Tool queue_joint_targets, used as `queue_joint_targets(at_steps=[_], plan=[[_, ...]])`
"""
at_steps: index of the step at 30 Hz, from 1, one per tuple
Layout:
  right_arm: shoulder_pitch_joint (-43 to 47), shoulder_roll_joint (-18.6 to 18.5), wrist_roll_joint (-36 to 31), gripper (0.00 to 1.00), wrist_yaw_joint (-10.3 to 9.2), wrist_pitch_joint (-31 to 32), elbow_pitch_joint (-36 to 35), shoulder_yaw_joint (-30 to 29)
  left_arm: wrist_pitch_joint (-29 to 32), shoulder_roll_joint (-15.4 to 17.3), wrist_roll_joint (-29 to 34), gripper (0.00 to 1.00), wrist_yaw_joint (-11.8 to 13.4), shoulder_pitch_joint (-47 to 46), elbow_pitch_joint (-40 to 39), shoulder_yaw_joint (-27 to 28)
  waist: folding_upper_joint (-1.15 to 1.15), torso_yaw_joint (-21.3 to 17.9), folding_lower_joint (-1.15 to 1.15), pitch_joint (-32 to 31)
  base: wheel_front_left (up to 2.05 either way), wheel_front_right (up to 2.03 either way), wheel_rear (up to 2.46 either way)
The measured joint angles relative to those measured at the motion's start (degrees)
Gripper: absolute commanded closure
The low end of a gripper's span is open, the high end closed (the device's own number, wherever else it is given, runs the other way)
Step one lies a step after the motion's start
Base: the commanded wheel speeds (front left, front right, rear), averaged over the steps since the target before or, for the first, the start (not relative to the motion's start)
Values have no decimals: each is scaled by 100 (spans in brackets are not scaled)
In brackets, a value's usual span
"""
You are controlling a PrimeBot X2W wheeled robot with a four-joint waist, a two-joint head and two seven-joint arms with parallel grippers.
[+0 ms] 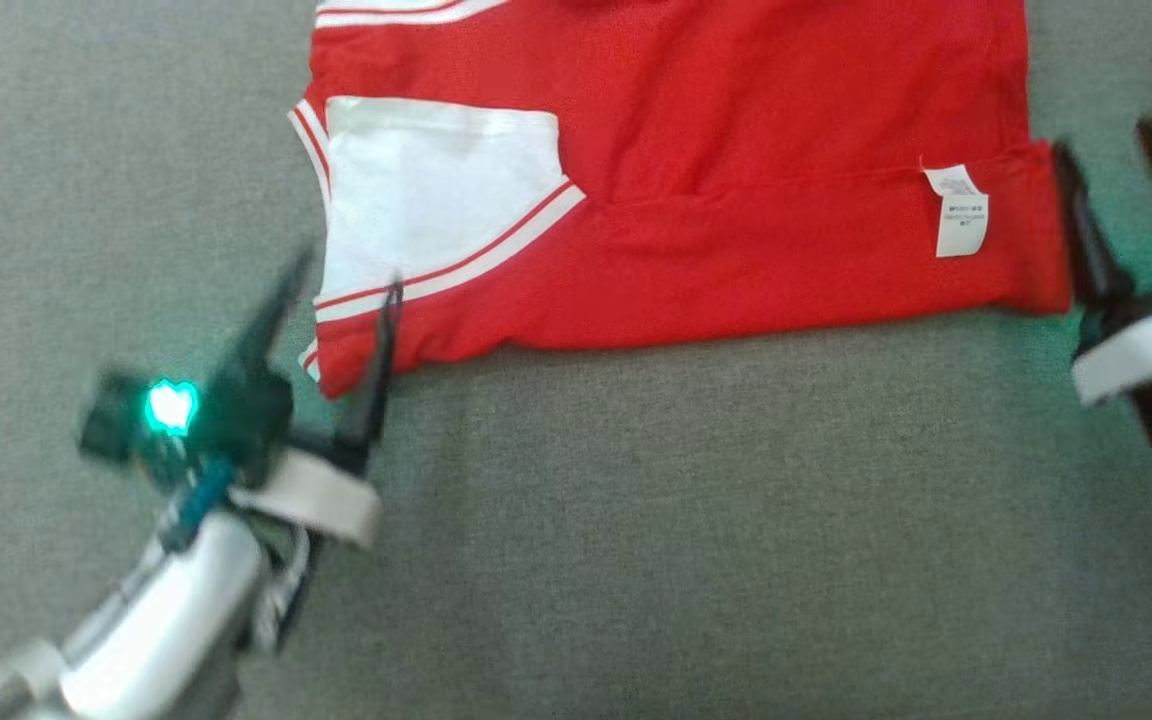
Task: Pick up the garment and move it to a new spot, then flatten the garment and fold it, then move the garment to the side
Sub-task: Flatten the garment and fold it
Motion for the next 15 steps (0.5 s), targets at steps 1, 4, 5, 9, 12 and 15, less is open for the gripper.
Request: queue_joint_targets(at_steps=[1,4,5,9,12,15], plan=[[139,49,-18,0,0,0,-20,-44,-35,-82,-108,0,73,203,56,13,0,4,0,-34,0,0,0],[510,227,-46,0,0,0,-44,-167,-69,-268,-387,0,319,628,330,126,0,0,0,-116,0,0,0],[584,275,-60,0,0,0,-47,-185,-69,-313,-470,0,392,712,449,172,0,-5,0,-139,0,0,0],[647,365,-115,0,0,0,-81,-203,-60,-380,-612,0,498,808,787,215,0,-20,0,-187,0,0,0],[647,401,-143,0,0,0,-112,-225,-19,-485,-702,0,499,809,990,249,0,-37,0,-208,0,0,0],[656,447,-144,0,0,0,-115,-240,24,-552,-722,0,450,761,1178,243,0,-64,0,-206,0,0,0]])
